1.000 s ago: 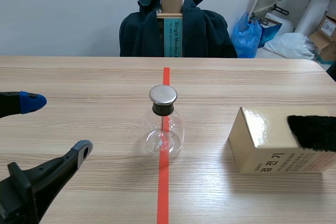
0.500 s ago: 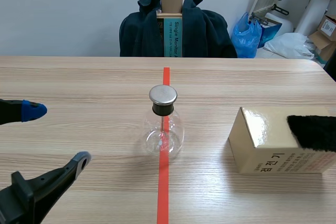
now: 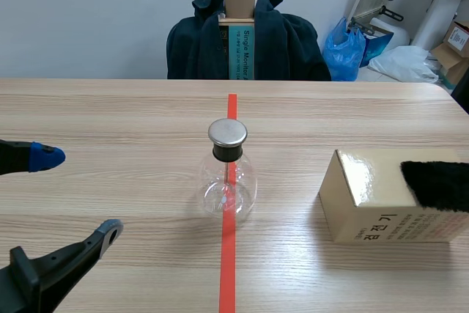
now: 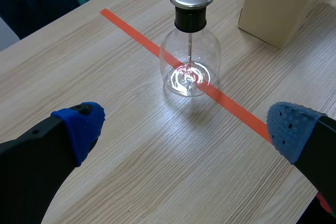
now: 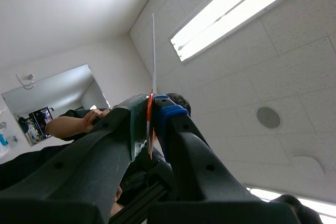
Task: Do the electroscope experiment.
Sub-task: 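Pick up the white charging plate, then bring the plate to the electroscope and point at the metal foil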
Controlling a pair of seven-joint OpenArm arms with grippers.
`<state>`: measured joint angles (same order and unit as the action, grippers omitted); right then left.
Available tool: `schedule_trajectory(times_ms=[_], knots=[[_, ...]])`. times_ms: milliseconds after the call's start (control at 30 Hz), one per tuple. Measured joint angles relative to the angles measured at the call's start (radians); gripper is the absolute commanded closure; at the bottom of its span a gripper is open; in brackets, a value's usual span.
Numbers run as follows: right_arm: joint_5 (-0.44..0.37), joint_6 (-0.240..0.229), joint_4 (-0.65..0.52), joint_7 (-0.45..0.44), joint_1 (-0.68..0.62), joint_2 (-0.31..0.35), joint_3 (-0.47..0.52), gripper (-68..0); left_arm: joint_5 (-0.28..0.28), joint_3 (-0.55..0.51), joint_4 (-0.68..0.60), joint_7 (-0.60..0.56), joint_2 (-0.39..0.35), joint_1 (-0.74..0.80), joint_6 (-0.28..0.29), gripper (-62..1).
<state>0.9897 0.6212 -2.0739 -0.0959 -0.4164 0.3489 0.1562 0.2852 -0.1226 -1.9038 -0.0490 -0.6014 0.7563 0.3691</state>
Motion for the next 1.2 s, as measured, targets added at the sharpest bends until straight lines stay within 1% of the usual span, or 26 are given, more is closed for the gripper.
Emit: schedule_trajectory(times_ms=[367,400,500,533,633,767,900,933,1033,1200], knots=[[-0.011,0.000,0.000,0.000,0.000,0.000,0.000,-0.7,0.000,0.000,0.000,0.000,0.000,0.000,0.000,-62.3],[-0.011,0.000,0.000,0.000,0.000,0.000,0.000,-0.7,0.000,0.000,0.000,0.000,0.000,0.000,0.000,-57.8],[-0.011,0.000,0.000,0.000,0.000,0.000,0.000,-0.7,0.002,0.000,0.000,0.000,0.000,0.000,0.000,-40.9],[-0.011,0.000,0.000,0.000,0.000,0.000,0.000,-0.7,0.003,0.000,0.000,0.000,0.000,0.000,0.000,-36.5],[-0.011,0.000,0.000,0.000,0.000,0.000,0.000,-0.7,0.003,0.000,0.000,0.000,0.000,0.000,0.000,-27.9],[-0.011,0.000,0.000,0.005,0.000,0.000,0.000,-0.7,0.003,0.000,0.000,0.001,0.000,-0.011,0.005,-20.7],[-0.011,0.000,0.000,0.005,0.000,0.000,0.000,-0.7,0.003,0.000,0.019,0.008,0.000,-0.068,0.012,-5.9],[-0.011,0.000,0.000,0.005,0.000,0.000,0.000,-0.7,0.003,0.000,0.032,0.008,0.000,-0.084,0.013,-3.6],[-0.011,0.000,0.000,0.005,0.000,0.000,0.000,-0.7,0.003,0.011,0.084,0.008,0.000,-0.124,0.011,-3.4],[-0.011,0.000,0.000,0.005,0.000,0.000,0.000,-0.6,0.003,0.074,0.189,0.008,0.000,-0.194,0.022,-3.4]])
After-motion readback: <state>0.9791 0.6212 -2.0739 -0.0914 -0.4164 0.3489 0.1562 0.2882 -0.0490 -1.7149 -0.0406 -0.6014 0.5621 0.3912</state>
